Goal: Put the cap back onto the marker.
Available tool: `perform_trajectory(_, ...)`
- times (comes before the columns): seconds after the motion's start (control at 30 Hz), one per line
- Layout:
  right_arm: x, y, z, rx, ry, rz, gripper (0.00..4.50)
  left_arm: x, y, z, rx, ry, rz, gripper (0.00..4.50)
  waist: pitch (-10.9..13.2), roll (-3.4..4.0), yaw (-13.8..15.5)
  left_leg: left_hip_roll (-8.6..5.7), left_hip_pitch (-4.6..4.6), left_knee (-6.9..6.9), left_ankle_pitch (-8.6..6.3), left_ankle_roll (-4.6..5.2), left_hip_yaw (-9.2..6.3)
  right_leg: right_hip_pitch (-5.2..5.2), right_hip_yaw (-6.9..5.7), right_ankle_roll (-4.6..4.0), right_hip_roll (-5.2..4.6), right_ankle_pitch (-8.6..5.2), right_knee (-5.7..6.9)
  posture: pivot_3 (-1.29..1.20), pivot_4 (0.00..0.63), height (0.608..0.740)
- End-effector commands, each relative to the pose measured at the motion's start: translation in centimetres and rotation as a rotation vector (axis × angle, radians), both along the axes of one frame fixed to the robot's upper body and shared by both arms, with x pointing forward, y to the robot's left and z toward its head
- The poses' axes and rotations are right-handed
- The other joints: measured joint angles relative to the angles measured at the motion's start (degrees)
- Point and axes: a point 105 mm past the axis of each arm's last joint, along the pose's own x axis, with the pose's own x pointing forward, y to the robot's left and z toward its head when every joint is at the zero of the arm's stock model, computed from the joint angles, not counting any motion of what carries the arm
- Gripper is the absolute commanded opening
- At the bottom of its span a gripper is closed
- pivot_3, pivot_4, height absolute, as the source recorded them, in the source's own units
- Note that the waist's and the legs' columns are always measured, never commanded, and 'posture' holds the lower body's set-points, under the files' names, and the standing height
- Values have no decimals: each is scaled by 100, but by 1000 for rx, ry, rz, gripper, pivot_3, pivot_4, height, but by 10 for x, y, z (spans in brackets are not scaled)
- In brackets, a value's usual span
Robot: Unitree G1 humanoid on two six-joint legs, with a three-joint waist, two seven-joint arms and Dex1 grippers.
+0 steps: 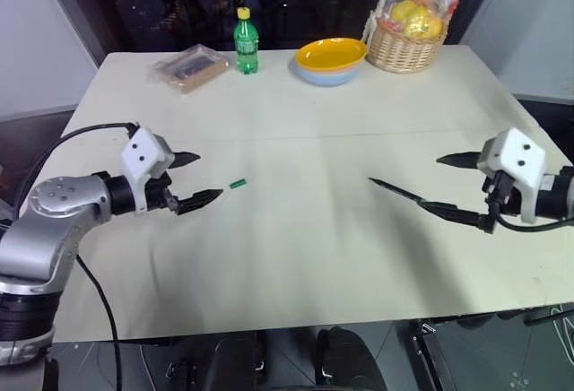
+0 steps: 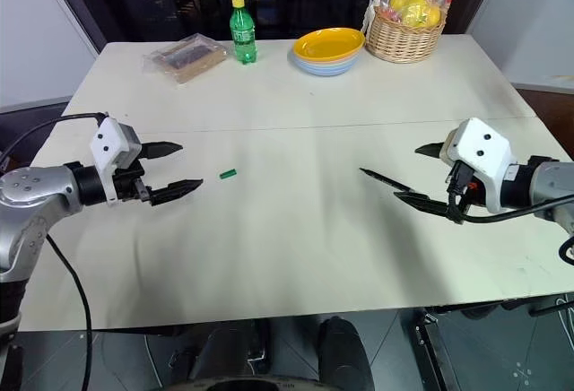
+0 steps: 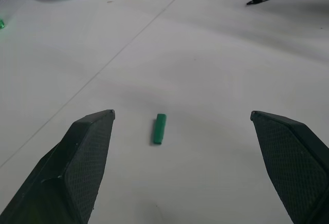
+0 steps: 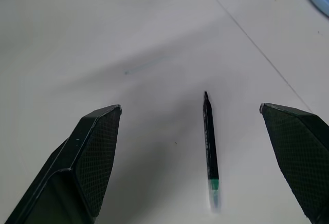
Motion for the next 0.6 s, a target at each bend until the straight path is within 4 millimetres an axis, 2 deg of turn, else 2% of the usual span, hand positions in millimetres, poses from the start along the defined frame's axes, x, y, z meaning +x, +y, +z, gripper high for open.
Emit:
perform_trajectory(0.03,-1,5,17,-3,-67,15,4500,1,2,15,14,-66,7,4434,0,0,0,0,0,0,0,0,0,0,2,0,-1,0,0,0,150,740)
perform_trajectory(0.17,0,7,17,0,-71,16,4500,3,0,19,-13,-69,11,4434,0,0,6,-1,-1,-2,0,0,0,-1,4,-1,-4,0,0,0,150,740)
perform_trajectory(0.6,2,12,17,9,-80,19,4500,5,-2,14,-3,-62,18,4434,0,1,-2,-2,-3,-2,0,-1,0,-4,6,-2,-8,0,-2,0,150,740)
